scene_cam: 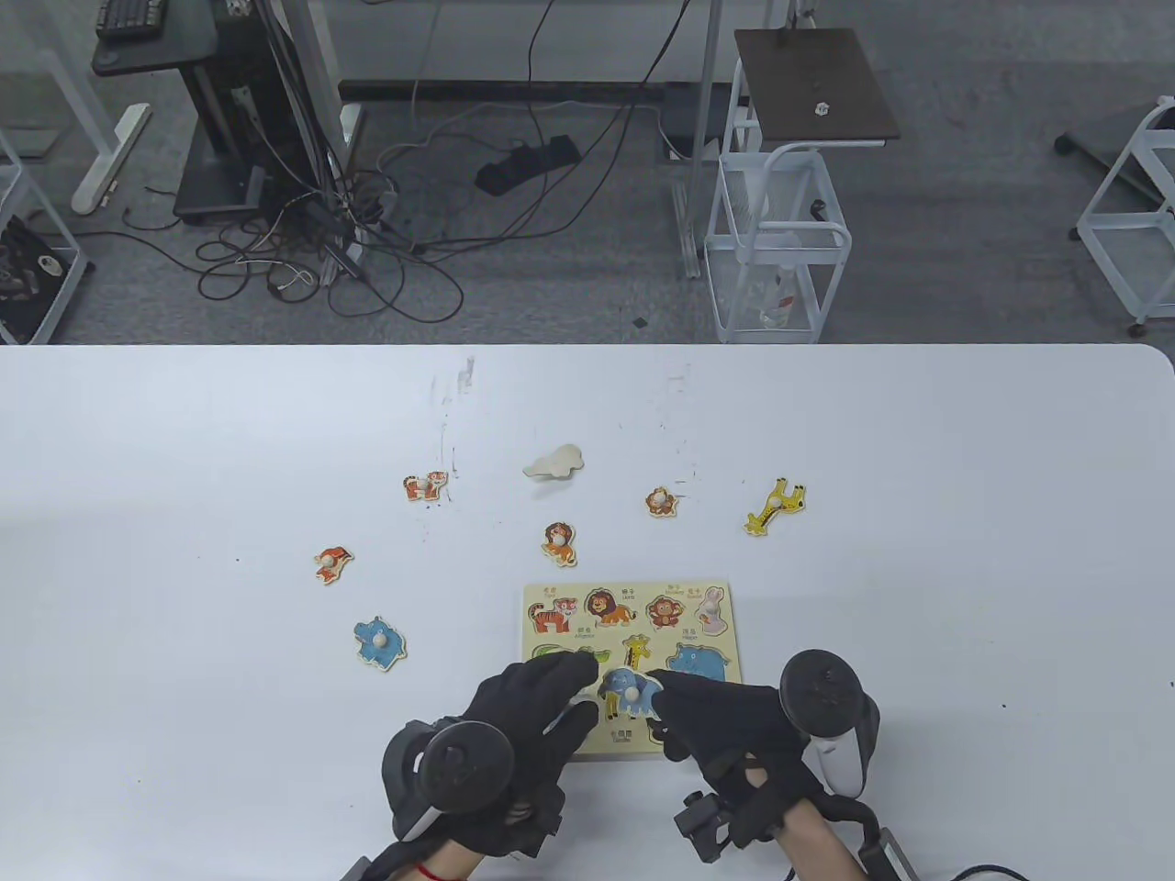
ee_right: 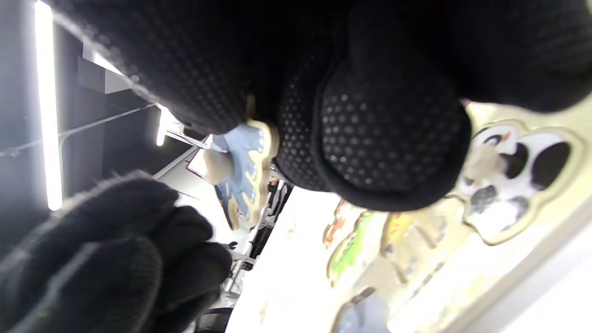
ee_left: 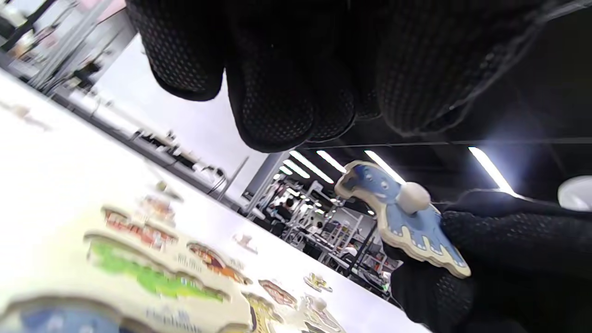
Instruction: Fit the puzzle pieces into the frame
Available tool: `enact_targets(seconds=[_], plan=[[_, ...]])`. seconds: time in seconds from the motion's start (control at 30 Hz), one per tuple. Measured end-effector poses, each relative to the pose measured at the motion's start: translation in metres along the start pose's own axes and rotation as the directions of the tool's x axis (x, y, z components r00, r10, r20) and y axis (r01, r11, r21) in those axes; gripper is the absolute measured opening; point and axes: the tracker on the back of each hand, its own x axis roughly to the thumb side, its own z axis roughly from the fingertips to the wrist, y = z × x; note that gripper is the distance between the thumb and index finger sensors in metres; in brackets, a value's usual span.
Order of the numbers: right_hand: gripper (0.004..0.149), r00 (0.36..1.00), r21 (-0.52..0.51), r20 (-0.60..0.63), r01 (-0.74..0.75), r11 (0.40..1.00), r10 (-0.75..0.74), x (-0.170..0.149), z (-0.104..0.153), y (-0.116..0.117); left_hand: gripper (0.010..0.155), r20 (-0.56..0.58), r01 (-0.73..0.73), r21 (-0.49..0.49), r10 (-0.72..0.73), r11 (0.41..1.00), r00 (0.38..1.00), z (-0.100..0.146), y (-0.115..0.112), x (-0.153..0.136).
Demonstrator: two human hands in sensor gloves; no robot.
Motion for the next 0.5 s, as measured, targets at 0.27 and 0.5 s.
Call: enact_targets(seconds=[0.27,0.5], plan=[[0.045,1.000,0.047,0.013,0.027,0.999,-0.028,0.006,0.006,0.012,0.049,0.153,0.310,0.060,-0.316,0.949,0.936,0.005,-0.010,0.032],[0.047,0.986,0.114,0.019,0.162,0.980,-0.165,0.000,0.005,0.016,0.047,0.183,0.317,0.079,-0.327,0.945,0.927,0.002,-0.011,0.036]])
